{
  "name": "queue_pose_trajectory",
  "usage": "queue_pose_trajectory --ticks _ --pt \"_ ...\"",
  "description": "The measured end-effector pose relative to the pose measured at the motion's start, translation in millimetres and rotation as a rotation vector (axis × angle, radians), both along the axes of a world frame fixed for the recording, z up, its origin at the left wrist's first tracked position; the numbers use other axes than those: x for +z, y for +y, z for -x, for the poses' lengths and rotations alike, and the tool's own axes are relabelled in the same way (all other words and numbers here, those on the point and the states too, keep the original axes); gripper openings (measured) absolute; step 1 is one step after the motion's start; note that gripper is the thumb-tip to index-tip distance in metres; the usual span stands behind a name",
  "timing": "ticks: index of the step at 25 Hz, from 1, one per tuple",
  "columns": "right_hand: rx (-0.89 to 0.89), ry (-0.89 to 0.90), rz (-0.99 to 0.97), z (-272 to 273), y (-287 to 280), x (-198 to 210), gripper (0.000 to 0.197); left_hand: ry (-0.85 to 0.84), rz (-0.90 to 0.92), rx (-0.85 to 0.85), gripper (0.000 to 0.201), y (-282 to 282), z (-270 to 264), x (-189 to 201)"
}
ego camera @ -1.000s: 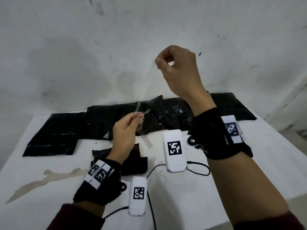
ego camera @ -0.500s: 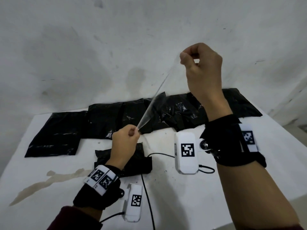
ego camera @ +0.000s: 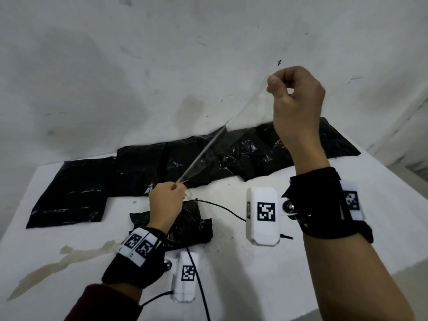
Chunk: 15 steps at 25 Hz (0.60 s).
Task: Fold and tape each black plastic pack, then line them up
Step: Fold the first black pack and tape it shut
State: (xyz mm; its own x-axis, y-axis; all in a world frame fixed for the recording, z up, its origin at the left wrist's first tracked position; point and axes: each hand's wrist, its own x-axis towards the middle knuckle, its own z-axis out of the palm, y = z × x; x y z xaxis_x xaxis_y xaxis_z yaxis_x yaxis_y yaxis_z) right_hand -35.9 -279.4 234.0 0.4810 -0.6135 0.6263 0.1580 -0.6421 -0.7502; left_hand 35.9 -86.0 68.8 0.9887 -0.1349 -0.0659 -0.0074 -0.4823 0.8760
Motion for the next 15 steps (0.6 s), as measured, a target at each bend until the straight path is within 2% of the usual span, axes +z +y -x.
queue_pose_trajectory --ticks 2,3,5,8,10,12,15 --pt "-0.023 0.012 -0.003 1.5 -4.2 -1.2 0.008 -0.101 -0.055 0.005 0.031 2.9 -4.0 -0.3" --pt "-0.038 0.018 -0.012 1.7 -5.8 -2.7 0.008 -0.092 -0.046 0.005 0.03 3.4 -6.4 0.2" --pt "-0.076 0.015 -0.046 1.4 -9.4 -6.5 0.009 0.074 0.134 0.011 0.026 1.6 -7.3 4.6" --pt "-0.108 0.034 -0.074 -0.6 -14.6 -10.5 0.008 0.466 0.515 -0.021 0.021 -1.1 3.1 16.3" --pt "-0.119 0.072 -0.081 -3.3 -18.2 -13.5 0.007 0.588 0.596 -0.065 0.029 0.0 9.6 18.8" --pt "-0.13 0.099 -0.086 -6.7 -20.7 -16.2 0.011 0.608 0.558 -0.09 0.038 1.6 14.7 18.3" --pt "-0.142 0.104 -0.085 -11.5 -24.9 -16.8 0.014 0.519 0.368 -0.136 0.048 2.2 24.5 16.3"
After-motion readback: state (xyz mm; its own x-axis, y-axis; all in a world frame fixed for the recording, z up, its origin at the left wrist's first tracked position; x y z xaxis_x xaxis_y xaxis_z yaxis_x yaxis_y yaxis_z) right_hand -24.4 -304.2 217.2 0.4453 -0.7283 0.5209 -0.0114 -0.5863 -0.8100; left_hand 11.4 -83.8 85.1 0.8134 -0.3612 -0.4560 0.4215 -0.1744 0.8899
